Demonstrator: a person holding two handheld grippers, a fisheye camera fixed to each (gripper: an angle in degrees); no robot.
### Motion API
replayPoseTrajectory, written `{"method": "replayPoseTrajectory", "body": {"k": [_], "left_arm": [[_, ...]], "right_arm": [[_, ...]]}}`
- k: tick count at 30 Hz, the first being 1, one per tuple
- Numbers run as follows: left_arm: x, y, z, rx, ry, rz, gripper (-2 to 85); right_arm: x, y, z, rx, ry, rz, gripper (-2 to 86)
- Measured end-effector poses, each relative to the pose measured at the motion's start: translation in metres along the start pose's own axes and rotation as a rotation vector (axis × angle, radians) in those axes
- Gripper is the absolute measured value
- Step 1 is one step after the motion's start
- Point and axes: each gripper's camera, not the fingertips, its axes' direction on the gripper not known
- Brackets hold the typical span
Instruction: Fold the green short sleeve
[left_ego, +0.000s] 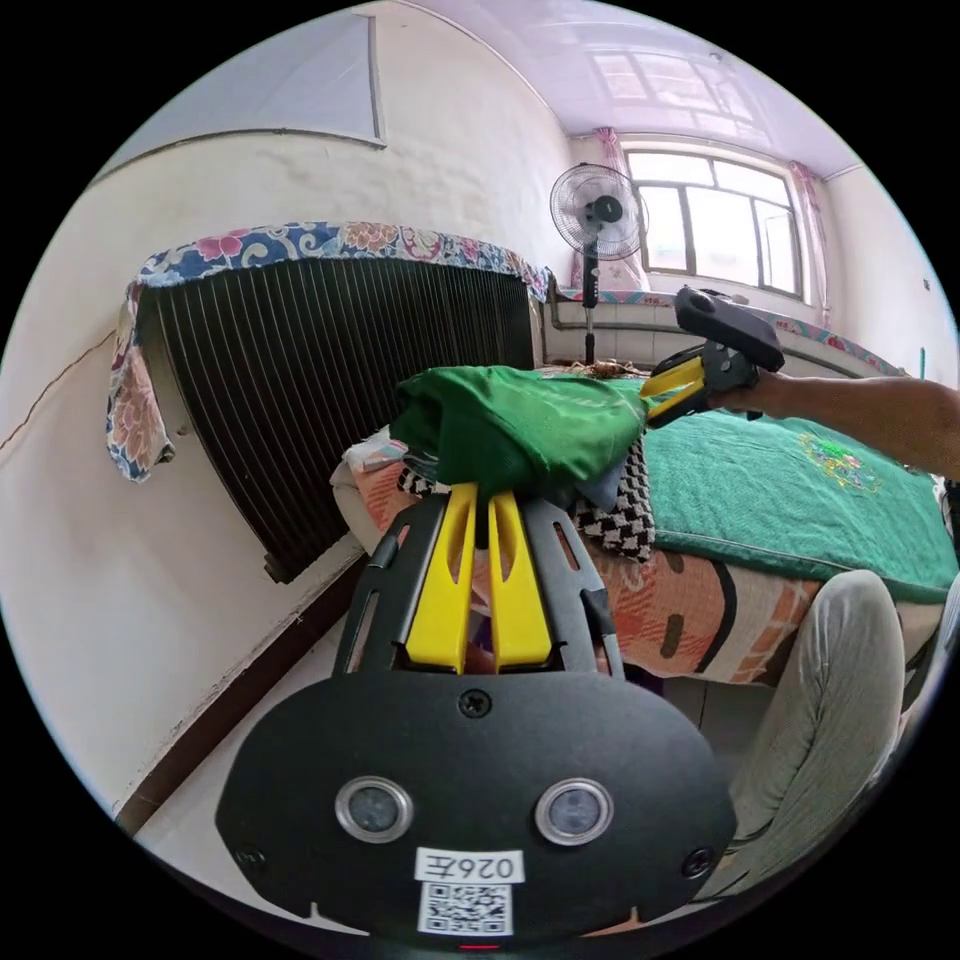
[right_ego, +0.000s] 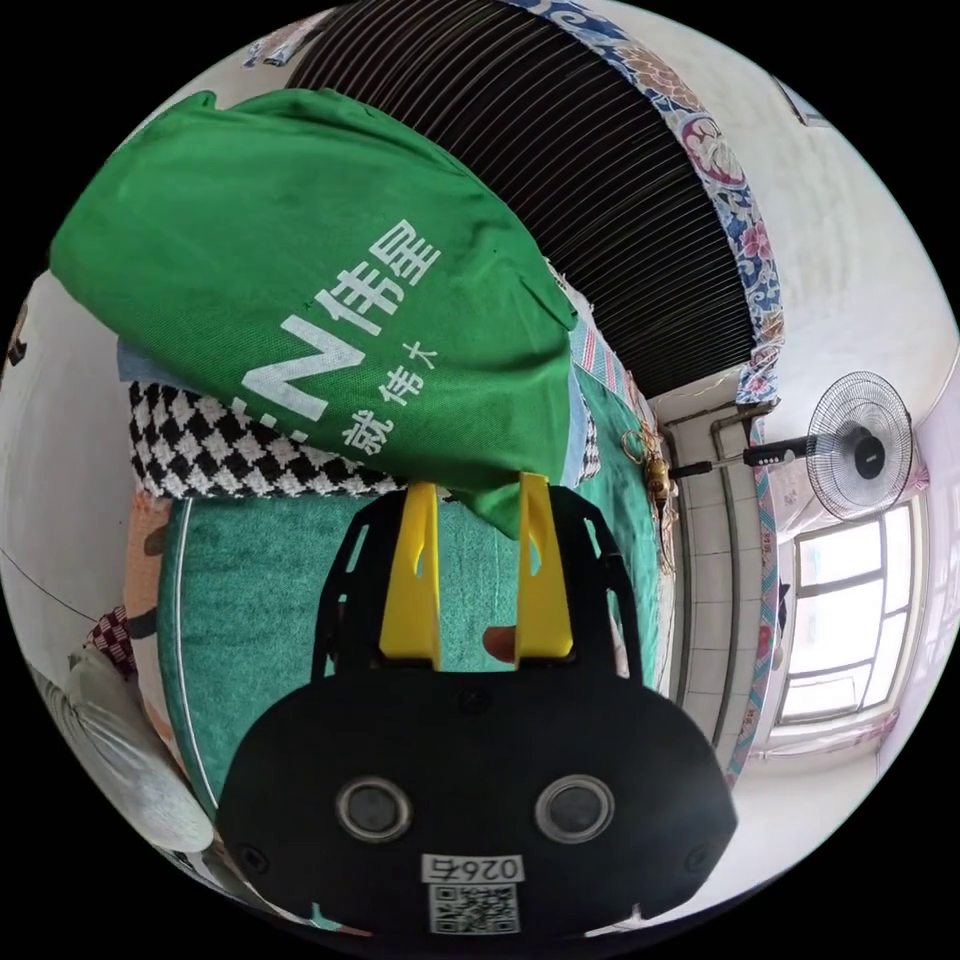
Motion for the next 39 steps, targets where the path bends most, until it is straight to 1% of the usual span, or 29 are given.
{"method": "replayPoseTrajectory", "body": {"k": [4,8,10,12,13,15,16,18,19,21,22,24,25,27,28,30,31,33,36,37,39], "left_arm": [[-0.011,-0.012,-0.011,0.031,0.003,-0.012,-0.4],[-0.027,-0.033,-0.027,0.088,0.052,-0.046,-0.4],[-0.031,-0.044,-0.041,0.126,0.047,-0.039,-0.4],[-0.035,-0.059,-0.065,0.200,0.034,-0.033,-0.4],[-0.036,-0.062,-0.071,0.221,0.043,-0.036,-0.4],[-0.039,-0.073,-0.094,0.308,0.143,-0.050,-0.5],[-0.038,-0.076,-0.099,0.332,0.177,-0.051,-0.5],[-0.030,-0.090,-0.116,0.397,0.310,-0.044,-0.5],[-0.025,-0.094,-0.119,0.406,0.341,-0.034,-0.5],[0.000,-0.114,-0.123,0.429,0.479,0.008,-0.5],[0.008,-0.119,-0.123,0.429,0.523,0.023,-0.5],[0.046,-0.144,-0.111,0.411,0.705,0.069,-0.5],[0.058,-0.150,-0.106,0.399,0.752,0.081,-0.5],[0.108,-0.178,-0.080,0.335,0.910,0.109,-0.5],[0.121,-0.185,-0.073,0.318,0.949,0.115,-0.5],[0.176,-0.215,-0.040,0.243,1.092,0.121,-0.5],[0.190,-0.223,-0.031,0.225,1.125,0.118,-0.5],[0.241,-0.253,0.000,0.181,1.222,0.098,-0.5],[0.291,-0.284,0.025,0.194,1.286,0.083,-0.5],[0.298,-0.288,0.029,0.206,1.281,0.085,-0.4],[0.320,-0.295,0.047,0.200,1.240,0.092,-0.3]], "right_arm": [[0.009,-0.003,-0.013,-0.041,0.007,0.034,0.3],[0.039,0.007,-0.042,0.002,-0.040,0.124,-1.1],[0.058,0.014,-0.061,0.061,-0.088,0.201,-1.2],[0.087,0.034,-0.096,0.175,-0.146,0.313,-1.2],[0.094,0.040,-0.107,0.210,-0.157,0.335,-1.2],[0.116,0.074,-0.153,0.334,-0.169,0.404,-1.2],[0.121,0.084,-0.166,0.363,-0.166,0.418,-1.2],[0.136,0.134,-0.215,0.459,-0.144,0.461,-1.2],[0.140,0.149,-0.226,0.476,-0.140,0.472,-1.2],[0.151,0.212,-0.269,0.520,-0.121,0.519,-1.2],[0.153,0.229,-0.279,0.524,-0.113,0.532,-1.2],[0.160,0.299,-0.312,0.509,-0.079,0.587,-1.2],[0.162,0.316,-0.318,0.496,-0.069,0.604,-1.2],[0.167,0.383,-0.335,0.415,-0.012,0.679,-1.2],[0.169,0.399,-0.338,0.390,0.009,0.702,-1.2],[0.181,0.465,-0.341,0.293,0.051,0.813,-1.2],[0.185,0.482,-0.341,0.280,0.052,0.849,-1.2],[0.201,0.547,-0.343,0.263,0.054,0.999,-1.2],[0.216,0.618,-0.353,0.308,0.117,1.166,-1.2],[0.217,0.630,-0.356,0.328,0.137,1.193,-1.2],[0.212,0.672,-0.370,0.452,0.217,1.241,-1.2]]}}
